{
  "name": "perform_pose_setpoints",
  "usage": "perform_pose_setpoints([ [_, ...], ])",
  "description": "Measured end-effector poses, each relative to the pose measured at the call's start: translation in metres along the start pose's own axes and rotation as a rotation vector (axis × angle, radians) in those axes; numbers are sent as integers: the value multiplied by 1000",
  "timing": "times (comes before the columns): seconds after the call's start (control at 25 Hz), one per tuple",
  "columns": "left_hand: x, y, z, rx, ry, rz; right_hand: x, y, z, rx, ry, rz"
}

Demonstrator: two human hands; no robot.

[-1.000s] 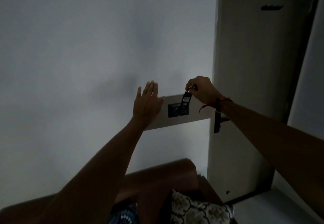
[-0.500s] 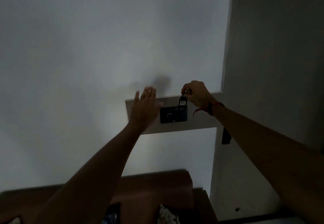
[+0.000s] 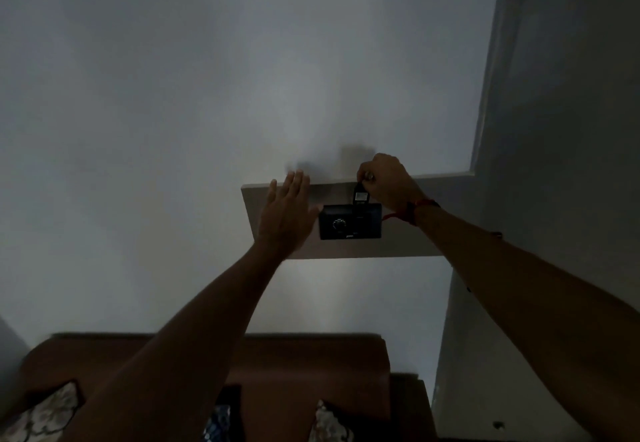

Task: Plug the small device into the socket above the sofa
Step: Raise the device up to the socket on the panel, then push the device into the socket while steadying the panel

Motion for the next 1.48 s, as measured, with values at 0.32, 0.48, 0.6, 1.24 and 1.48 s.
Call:
perform_pose_setpoints([
  [0.32, -17, 24, -11, 6, 28, 9, -7, 30, 10, 35, 22, -74],
  [0.48, -20, 38, -12, 46, 26, 22, -11, 50, 12, 35, 53, -38],
  [0.6, -20, 46, -9, 57, 9, 23, -10, 55, 14, 62, 41, -54],
  [1.24, -24, 54, -8, 119, -18, 5, -11, 19, -13, -74, -126, 46],
  [1.48, -24, 54, -8, 123, -19, -5, 5, 31, -6, -145, 6, -51],
])
Point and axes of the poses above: each hand's wrist, its own x-axis away from the middle knuckle, its own y-axis out of the palm, z = x × y, the point moved 1 cm from there along -x, towards the middle knuckle, and after that the axes turned 3 degrees about y, right-handed, at the moved point
